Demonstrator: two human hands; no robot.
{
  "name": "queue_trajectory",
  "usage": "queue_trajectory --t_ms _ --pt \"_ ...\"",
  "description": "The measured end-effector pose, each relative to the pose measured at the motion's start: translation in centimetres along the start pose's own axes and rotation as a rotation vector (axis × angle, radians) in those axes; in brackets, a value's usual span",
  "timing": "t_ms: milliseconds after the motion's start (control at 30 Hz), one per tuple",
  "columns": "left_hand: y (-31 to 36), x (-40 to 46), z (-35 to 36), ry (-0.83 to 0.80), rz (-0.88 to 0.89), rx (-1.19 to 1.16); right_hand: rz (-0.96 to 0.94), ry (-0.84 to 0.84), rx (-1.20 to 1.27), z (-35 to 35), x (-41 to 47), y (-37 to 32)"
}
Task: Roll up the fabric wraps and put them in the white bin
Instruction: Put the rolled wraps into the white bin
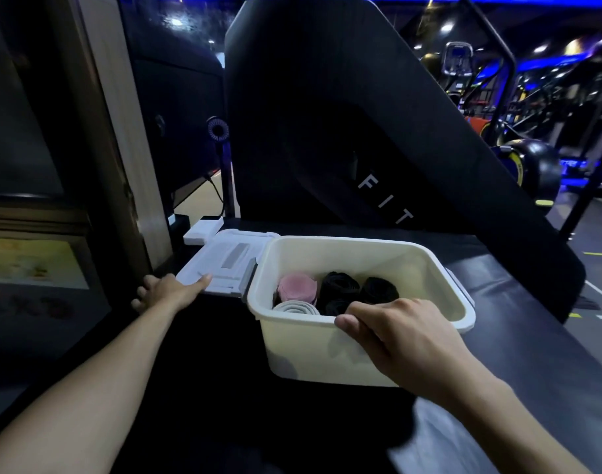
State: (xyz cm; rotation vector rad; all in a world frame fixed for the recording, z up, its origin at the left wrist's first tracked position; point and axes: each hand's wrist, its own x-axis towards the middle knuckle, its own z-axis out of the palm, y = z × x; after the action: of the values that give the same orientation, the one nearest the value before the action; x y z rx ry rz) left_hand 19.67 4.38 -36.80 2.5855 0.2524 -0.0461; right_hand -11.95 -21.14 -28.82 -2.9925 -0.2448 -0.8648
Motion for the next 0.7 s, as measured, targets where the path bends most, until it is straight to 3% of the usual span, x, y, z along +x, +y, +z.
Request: queue_trajectory --t_ms 200,367,433,567,633,700 --pt "0.0 1.5 0.1 0.01 -0.116 -0.218 -0.004 0.015 -0.029 0.1 0.1 -0.1" --pt "-0.9 0.2 -2.8 -0.024 -0.101 -0.85 0.0 0.012 -0.016 0.1 0.0 0.1" --pt "-1.3 -0.4 -5.4 0.034 -0.11 -1.052 0.006 0.014 0.04 0.0 0.2 0.2" --pt "-1.7 -3.7 -12.6 0.216 -0.045 -1.326 0.01 0.075 0.197 -0.6 0.2 -0.2" --pt "-1.4 -5.8 -15.6 0.214 0.035 -1.423 0.018 0.158 0.246 -1.0 0.0 -0.6" --pt "-0.7 -7.9 -17.4 0.155 0.137 -1.425 0.14 0.307 0.397 -2.0 -0.2 -1.1"
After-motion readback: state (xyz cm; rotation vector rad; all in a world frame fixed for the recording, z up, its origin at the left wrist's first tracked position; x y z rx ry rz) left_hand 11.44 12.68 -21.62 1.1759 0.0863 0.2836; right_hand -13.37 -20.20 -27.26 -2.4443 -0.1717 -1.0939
